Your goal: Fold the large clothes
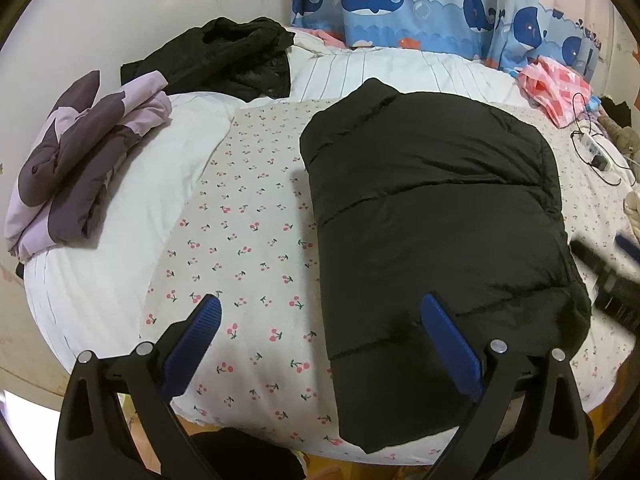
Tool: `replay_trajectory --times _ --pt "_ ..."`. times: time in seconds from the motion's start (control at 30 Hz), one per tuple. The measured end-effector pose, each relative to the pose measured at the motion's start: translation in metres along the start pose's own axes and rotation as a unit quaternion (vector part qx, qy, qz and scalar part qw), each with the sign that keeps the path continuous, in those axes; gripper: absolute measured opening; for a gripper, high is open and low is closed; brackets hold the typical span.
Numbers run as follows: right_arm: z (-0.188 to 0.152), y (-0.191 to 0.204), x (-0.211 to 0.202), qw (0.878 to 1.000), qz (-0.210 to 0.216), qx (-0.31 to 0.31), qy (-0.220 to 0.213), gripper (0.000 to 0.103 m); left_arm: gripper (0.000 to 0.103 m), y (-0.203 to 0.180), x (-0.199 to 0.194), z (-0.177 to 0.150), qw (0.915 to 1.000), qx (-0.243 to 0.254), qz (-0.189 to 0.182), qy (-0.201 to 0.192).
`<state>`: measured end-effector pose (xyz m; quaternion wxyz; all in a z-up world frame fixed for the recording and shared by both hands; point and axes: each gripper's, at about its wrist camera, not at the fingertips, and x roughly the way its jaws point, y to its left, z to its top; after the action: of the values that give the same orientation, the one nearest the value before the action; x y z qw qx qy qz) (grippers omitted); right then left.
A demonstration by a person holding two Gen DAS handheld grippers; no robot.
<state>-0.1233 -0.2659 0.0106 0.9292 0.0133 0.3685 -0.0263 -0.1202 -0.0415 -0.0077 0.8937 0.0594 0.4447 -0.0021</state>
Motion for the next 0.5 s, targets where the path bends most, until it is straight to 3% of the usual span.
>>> replay_trajectory --times 0.1,0.17,0.27,0.33,0.43,0.5 --pt "0.036 0.011 0.009 0.998 -0.008 -0.036 -0.043 0.096 0.096 0.000 0.005 0.005 1.0000 -0.006 -0.002 0.003" --pt "0.054 0.017 0.033 0.997 -0.013 -0.058 -0.043 0.096 0.096 -0.003 0.006 0.007 1.0000 -0.007 -0.003 0.002" --pt "0.052 0.010 0.102 0.998 -0.033 -0.053 0.022 0.096 0.096 -0.009 0.008 0.010 1.0000 -0.001 -0.002 0.000" --pt "0.035 -0.011 0.130 0.998 -0.023 -0.003 0.063 0.096 0.096 -0.012 0.011 0.010 1.0000 0.004 -0.002 0.001" --pt "0.000 -0.052 0.146 0.991 -0.023 0.082 0.099 0.096 0.096 -0.015 0.018 0.010 0.9999 0.011 -0.007 0.006" --pt "-0.011 -0.065 0.147 0.988 -0.020 0.098 0.117 0.096 0.096 -0.017 0.019 0.011 0.9998 0.010 -0.019 0.004"
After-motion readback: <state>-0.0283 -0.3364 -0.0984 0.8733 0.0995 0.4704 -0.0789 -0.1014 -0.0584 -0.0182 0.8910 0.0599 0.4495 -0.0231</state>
